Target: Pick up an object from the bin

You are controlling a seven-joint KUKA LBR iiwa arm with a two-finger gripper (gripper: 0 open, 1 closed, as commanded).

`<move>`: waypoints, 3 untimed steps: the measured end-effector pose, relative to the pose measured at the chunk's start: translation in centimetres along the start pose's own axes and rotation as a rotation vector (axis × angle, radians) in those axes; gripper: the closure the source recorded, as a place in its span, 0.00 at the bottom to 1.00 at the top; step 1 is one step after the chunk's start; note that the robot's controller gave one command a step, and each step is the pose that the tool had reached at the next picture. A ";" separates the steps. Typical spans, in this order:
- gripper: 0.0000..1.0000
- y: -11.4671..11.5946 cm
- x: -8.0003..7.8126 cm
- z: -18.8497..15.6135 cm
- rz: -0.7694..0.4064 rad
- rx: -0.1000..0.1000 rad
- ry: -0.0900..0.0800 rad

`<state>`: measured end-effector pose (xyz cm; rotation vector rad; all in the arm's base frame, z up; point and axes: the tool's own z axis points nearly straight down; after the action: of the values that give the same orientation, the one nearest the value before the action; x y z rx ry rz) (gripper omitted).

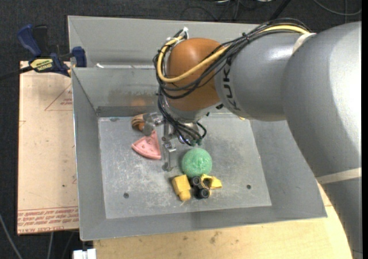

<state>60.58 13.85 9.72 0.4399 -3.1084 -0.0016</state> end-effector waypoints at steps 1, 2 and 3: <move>0.00 0.5 -0.4 2.0 0.045 0.000 -0.006; 1.00 0.7 0.0 2.3 0.063 -0.003 -0.014; 1.00 0.7 0.0 2.3 0.063 -0.004 -0.015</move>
Offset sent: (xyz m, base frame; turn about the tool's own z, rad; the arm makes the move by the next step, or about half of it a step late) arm -0.0052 0.0033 -0.0272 0.0630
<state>60.38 14.52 7.47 0.3428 -3.1348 -0.0103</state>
